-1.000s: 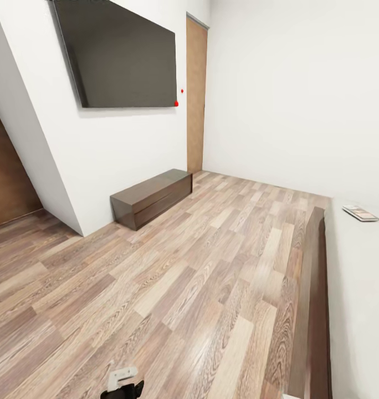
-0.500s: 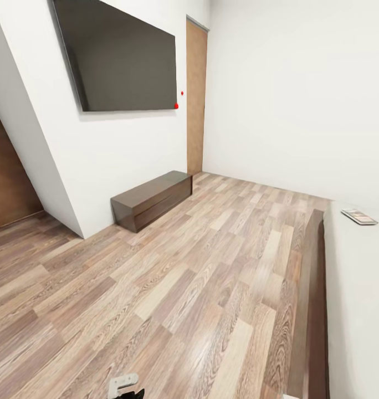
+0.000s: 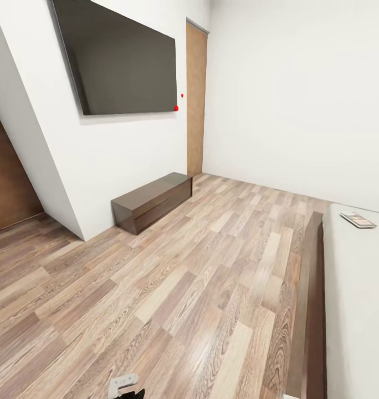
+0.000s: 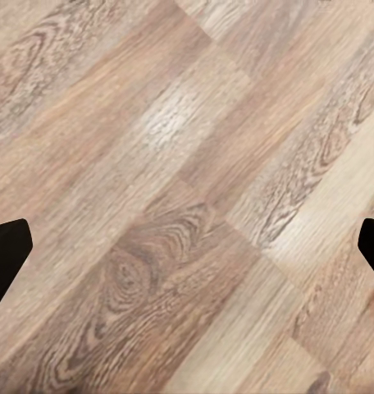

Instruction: In the bedroom, move the book from the bed onto either nightstand, and place the two sandals side by side next to the bed.

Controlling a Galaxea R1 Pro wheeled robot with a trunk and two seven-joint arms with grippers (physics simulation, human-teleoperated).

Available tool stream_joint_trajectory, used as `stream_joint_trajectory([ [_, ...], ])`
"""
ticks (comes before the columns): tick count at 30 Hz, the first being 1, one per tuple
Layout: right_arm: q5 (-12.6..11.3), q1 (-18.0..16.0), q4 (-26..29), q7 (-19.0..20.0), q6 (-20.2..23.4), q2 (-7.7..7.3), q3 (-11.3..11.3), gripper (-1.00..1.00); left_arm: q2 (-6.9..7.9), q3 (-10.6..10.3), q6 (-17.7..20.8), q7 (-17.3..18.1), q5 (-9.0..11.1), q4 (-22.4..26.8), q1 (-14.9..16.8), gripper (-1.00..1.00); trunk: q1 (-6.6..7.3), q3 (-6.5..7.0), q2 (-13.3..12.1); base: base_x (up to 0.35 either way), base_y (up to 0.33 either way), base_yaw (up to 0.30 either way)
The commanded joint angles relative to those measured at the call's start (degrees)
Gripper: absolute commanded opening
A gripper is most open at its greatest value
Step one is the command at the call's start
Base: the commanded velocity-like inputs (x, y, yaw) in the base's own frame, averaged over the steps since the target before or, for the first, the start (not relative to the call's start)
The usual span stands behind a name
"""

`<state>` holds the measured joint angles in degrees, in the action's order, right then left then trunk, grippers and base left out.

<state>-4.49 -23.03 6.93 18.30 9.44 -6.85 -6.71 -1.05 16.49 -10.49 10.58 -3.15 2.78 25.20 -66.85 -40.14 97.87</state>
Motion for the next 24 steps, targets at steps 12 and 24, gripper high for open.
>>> stream_joint_trajectory([
  [12, -0.55, 0.0, 0.1, 0.59, 0.49, -0.09, -0.31, 1.0, 0.17, 0.0, -0.06, 0.23, -2.59, 0.08, 0.03, 1.0, 2.65, 2.11, -4.81, 0.0, 0.0, 0.0],
  [24, -0.76, 0.0, 0.16, 0.57, 0.49, -0.09, -0.31, 1.0, 0.11, -0.14, -0.08, 0.23, -4.95, -0.01, 0.03, 1.0, 4.63, 3.73, -8.41, 0.0, 0.0, 0.0],
])
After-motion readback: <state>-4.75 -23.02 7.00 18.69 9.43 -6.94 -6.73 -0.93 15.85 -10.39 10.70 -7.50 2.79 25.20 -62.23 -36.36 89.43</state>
